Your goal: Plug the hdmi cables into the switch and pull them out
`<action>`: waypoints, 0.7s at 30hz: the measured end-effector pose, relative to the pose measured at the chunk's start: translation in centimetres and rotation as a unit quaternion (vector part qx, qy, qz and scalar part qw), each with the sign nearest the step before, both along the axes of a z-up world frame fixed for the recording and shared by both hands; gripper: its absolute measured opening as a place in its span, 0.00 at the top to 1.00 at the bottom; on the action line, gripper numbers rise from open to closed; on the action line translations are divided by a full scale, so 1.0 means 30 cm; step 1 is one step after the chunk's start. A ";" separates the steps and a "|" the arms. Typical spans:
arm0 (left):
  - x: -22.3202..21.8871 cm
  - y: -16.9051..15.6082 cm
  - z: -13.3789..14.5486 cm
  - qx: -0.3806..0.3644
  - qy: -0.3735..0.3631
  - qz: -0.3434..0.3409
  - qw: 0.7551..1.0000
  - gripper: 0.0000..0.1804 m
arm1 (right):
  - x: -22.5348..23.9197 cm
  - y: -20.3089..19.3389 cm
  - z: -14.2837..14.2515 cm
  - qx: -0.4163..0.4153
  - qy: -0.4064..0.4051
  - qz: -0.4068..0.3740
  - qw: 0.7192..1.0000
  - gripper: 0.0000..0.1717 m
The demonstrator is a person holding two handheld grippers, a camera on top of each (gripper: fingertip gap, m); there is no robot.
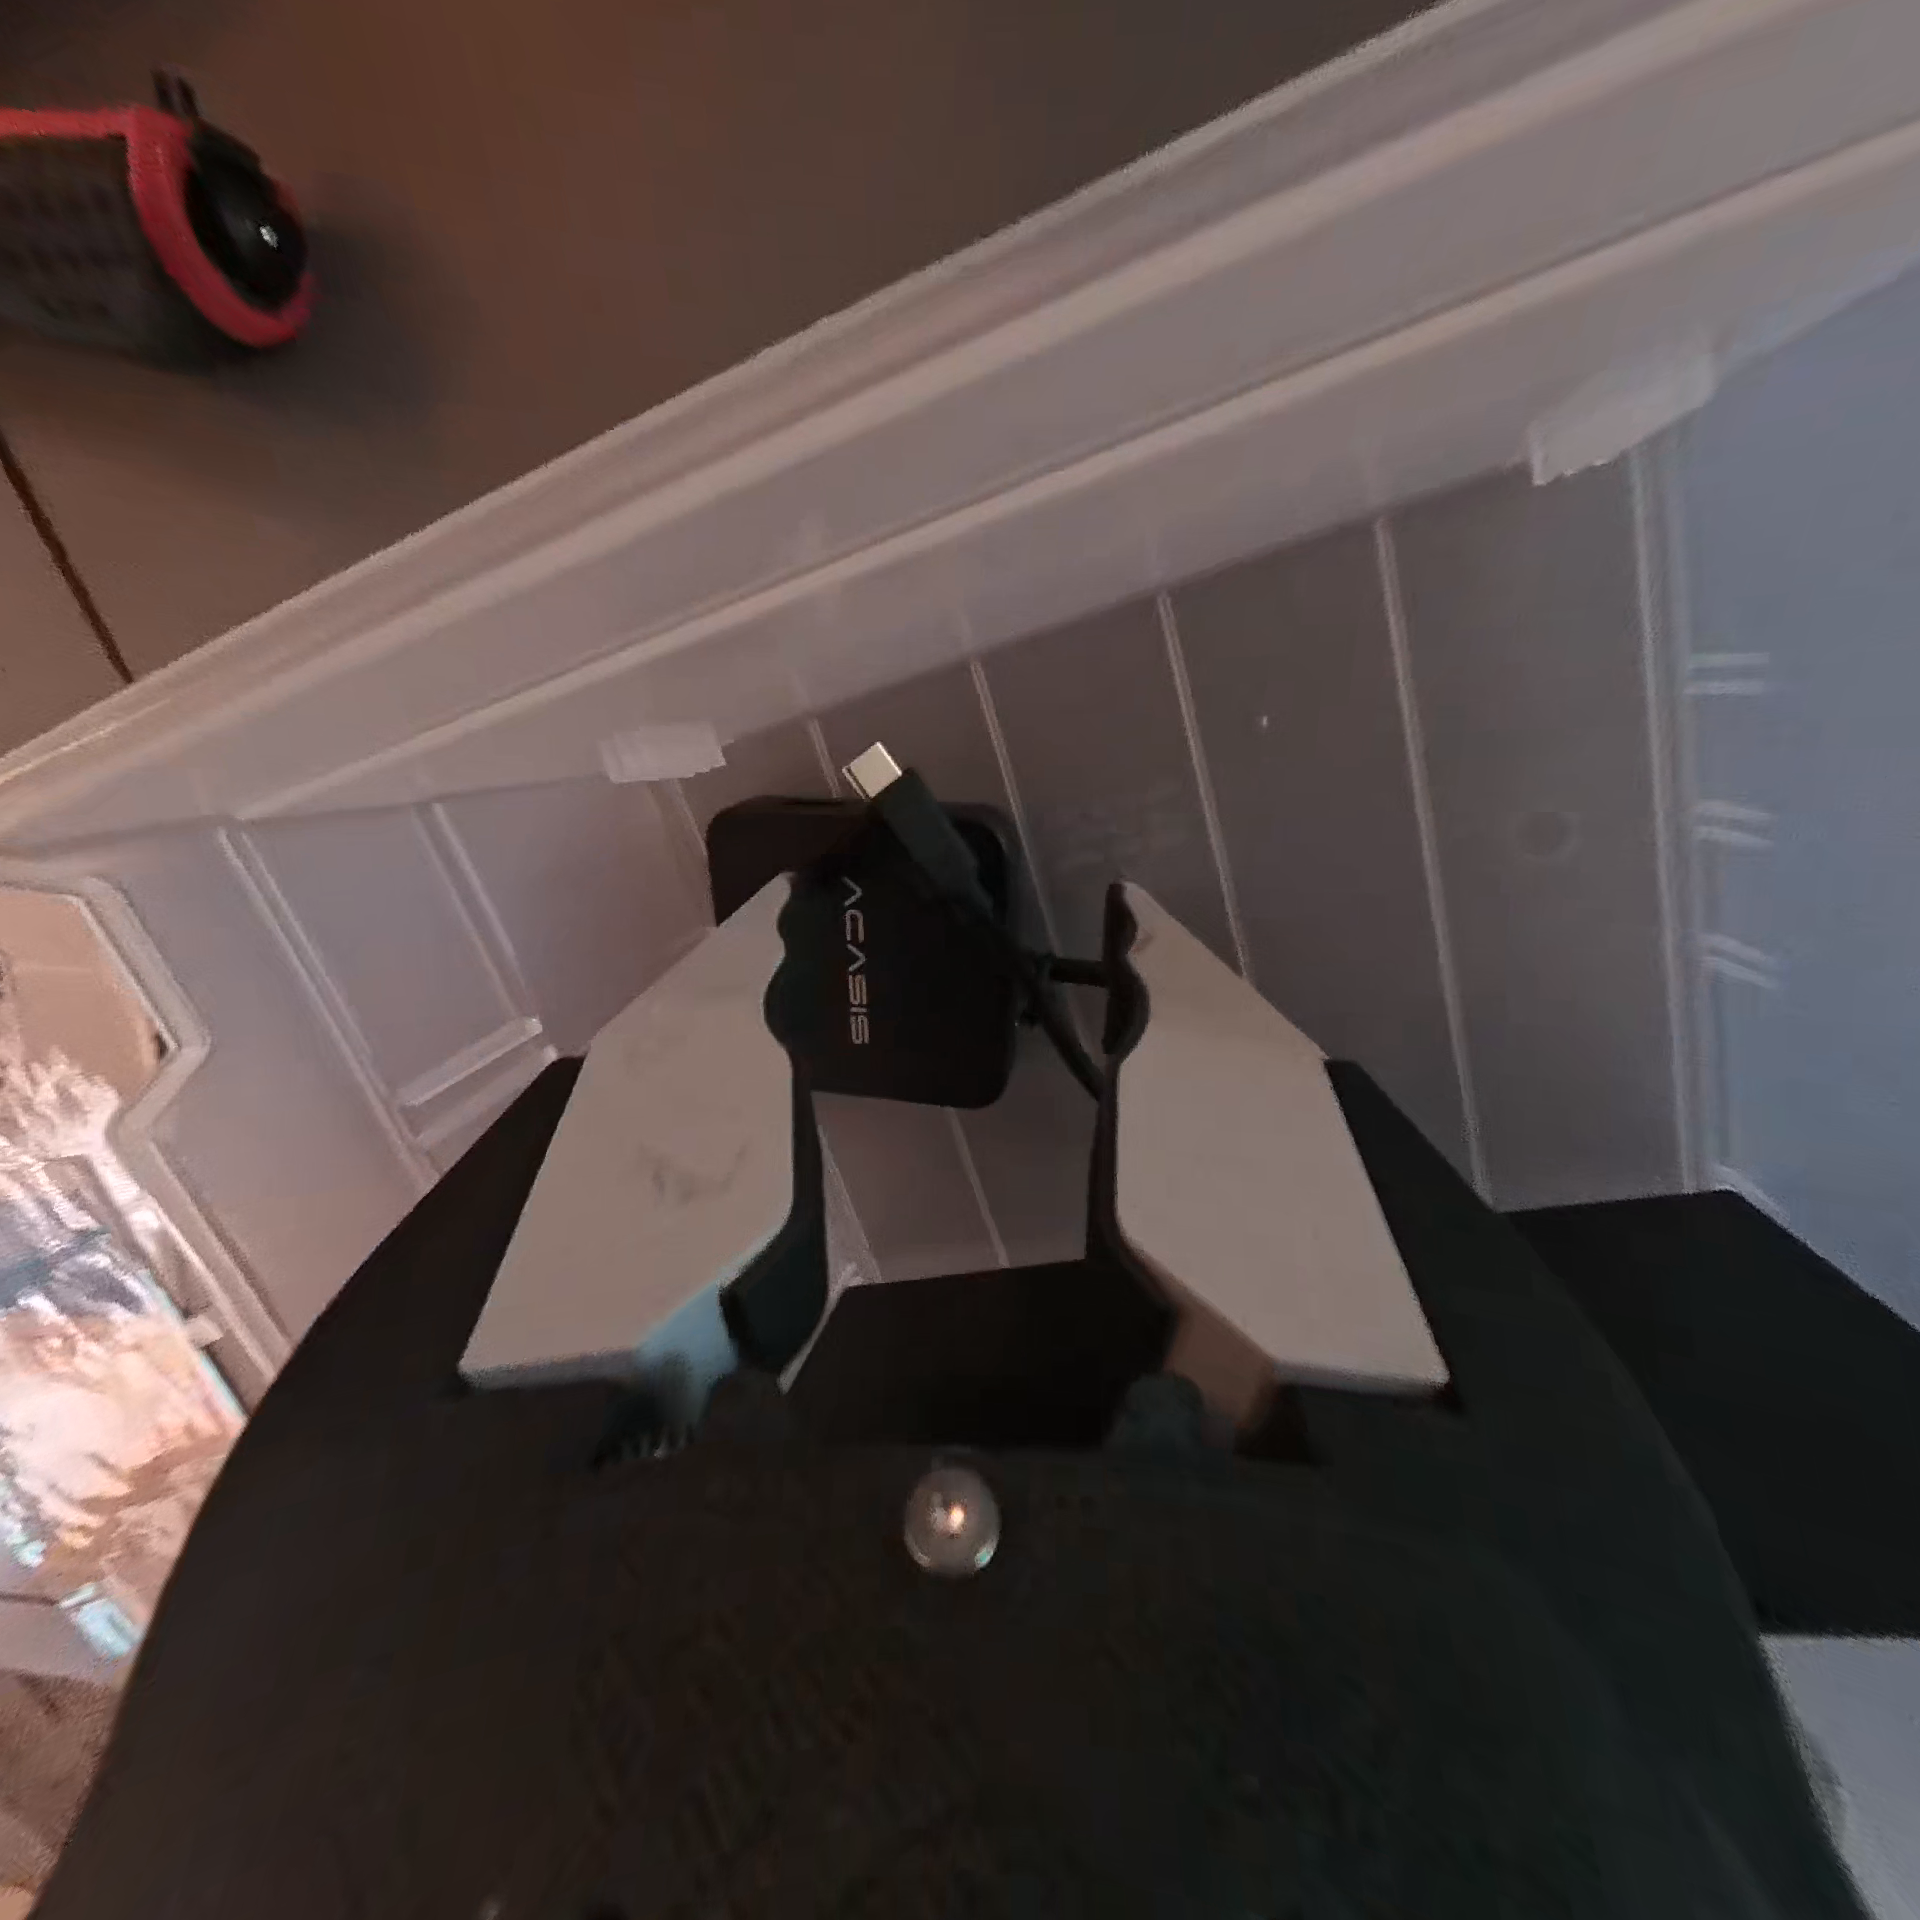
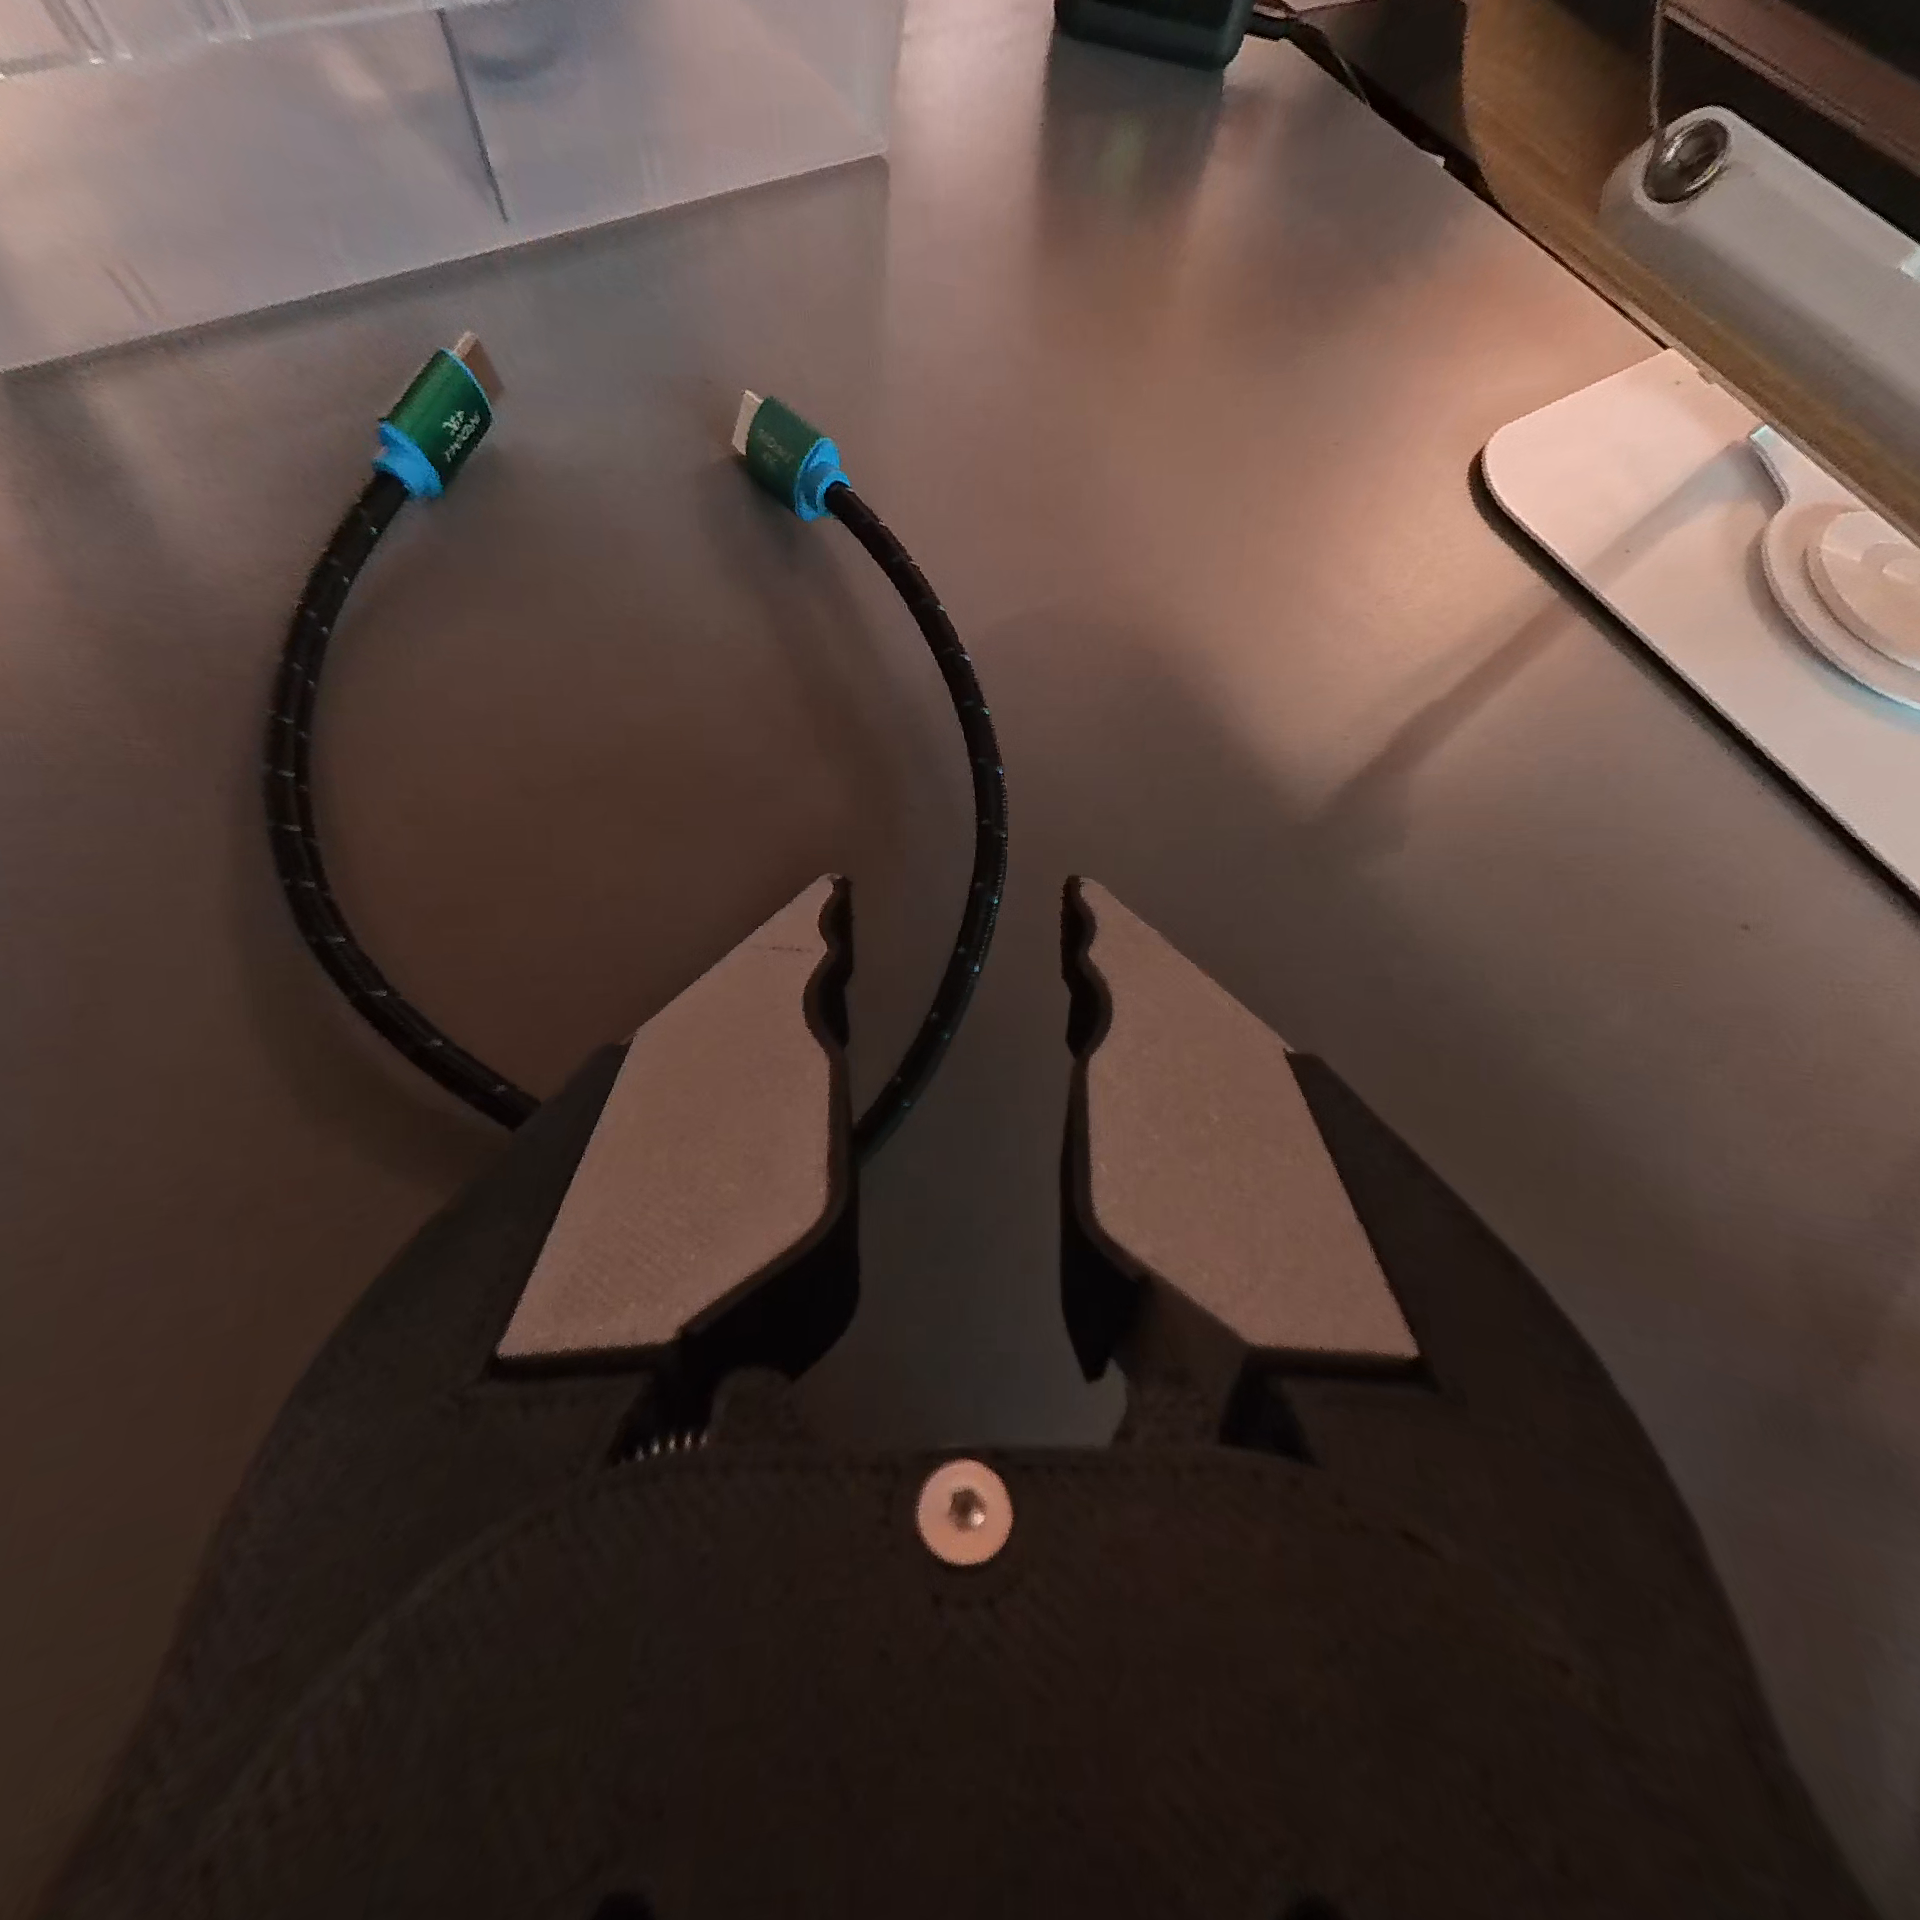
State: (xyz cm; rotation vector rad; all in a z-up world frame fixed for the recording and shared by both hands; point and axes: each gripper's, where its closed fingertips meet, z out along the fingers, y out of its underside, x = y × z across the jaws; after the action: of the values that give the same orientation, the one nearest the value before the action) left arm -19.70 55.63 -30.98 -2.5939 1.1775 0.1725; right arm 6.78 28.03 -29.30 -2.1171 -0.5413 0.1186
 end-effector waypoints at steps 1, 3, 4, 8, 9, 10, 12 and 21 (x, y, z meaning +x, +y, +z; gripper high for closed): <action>-0.004 -0.001 -0.003 0.003 0.006 -0.003 1.000 0.71 | -0.002 -0.001 0.000 0.000 0.000 0.001 1.000 0.79; -0.011 0.007 -0.005 0.018 0.018 -0.003 1.000 0.76 | -0.009 -0.003 0.001 0.002 0.000 0.004 1.000 0.79; -0.017 0.014 -0.005 0.027 0.033 -0.007 0.999 0.80 | -0.011 -0.004 0.003 0.003 -0.001 0.005 1.000 0.79; 0.032 0.018 0.022 0.070 0.054 -0.069 0.994 0.95 | -0.006 -0.005 0.005 0.008 -0.006 0.007 1.000 0.80; 0.039 0.023 0.038 0.085 0.052 -0.071 0.992 0.98 | -0.002 -0.005 0.006 0.009 -0.007 0.007 1.000 0.81; 0.043 0.031 0.060 0.104 0.050 -0.076 0.990 0.98 | 0.004 -0.004 0.007 0.009 -0.007 0.006 1.000 0.83; 0.042 0.035 0.115 0.133 0.044 -0.079 0.987 0.98 | 0.017 0.000 0.007 0.009 -0.004 0.001 1.000 0.84; 0.174 -0.116 0.582 0.301 -0.165 -0.120 0.931 0.98 | 0.023 0.005 0.021 0.015 0.009 0.000 1.000 0.84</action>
State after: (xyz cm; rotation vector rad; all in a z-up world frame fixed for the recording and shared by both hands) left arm -14.48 52.15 -13.51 -1.8436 1.0909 0.0308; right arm 7.46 28.17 -28.67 -2.0844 -0.5287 0.1283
